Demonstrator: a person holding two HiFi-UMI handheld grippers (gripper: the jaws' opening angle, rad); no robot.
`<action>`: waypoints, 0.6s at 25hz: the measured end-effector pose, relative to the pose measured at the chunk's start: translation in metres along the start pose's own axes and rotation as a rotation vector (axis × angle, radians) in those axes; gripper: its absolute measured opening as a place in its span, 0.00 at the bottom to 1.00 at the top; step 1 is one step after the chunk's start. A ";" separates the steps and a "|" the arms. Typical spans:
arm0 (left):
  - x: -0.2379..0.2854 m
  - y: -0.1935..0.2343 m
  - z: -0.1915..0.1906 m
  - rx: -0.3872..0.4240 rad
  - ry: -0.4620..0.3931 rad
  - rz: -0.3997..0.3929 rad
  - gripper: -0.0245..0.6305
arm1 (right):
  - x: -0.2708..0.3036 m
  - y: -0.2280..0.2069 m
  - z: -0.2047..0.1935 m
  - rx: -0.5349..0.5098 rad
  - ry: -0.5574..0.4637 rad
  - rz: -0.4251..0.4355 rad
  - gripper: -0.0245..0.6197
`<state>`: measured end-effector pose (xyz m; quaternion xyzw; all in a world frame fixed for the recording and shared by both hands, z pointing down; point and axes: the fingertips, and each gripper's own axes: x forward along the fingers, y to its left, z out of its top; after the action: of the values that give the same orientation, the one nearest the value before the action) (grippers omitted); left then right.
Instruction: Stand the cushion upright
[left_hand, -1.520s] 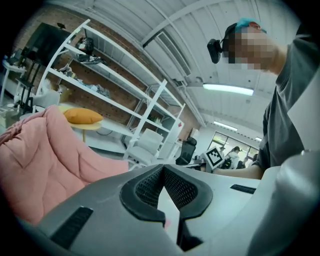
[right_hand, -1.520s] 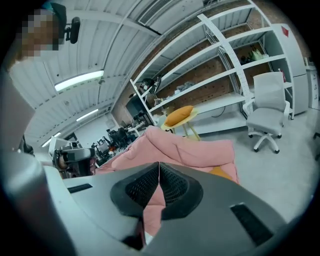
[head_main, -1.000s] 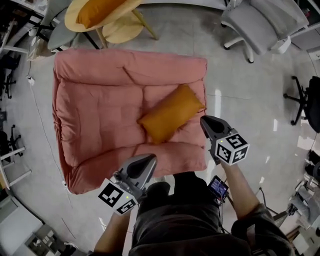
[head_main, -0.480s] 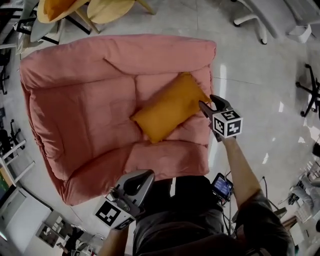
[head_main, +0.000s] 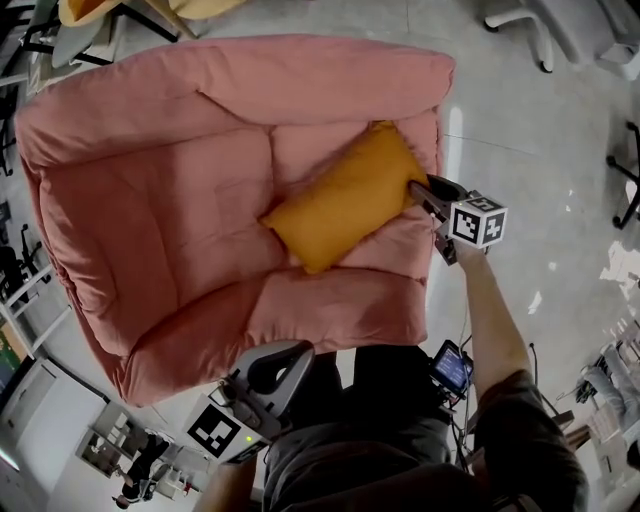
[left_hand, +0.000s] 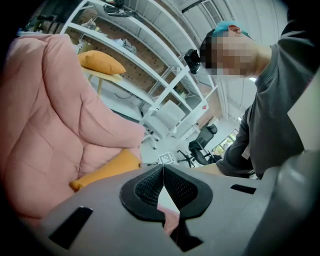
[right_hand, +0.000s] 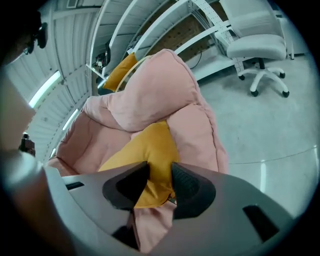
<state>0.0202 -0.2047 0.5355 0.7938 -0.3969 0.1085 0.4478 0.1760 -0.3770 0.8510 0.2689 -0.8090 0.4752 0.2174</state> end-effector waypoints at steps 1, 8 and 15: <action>-0.001 -0.001 -0.001 0.003 0.001 -0.004 0.06 | -0.001 0.005 0.000 -0.019 0.004 0.002 0.25; -0.024 -0.015 0.014 0.037 -0.046 -0.036 0.06 | -0.038 0.078 0.028 -0.118 -0.070 -0.013 0.13; -0.088 -0.027 0.026 0.096 -0.152 -0.045 0.06 | -0.085 0.201 0.060 -0.299 -0.185 -0.036 0.11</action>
<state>-0.0234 -0.1712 0.4574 0.8290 -0.4063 0.0567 0.3800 0.1063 -0.3294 0.6409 0.2907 -0.8823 0.3187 0.1882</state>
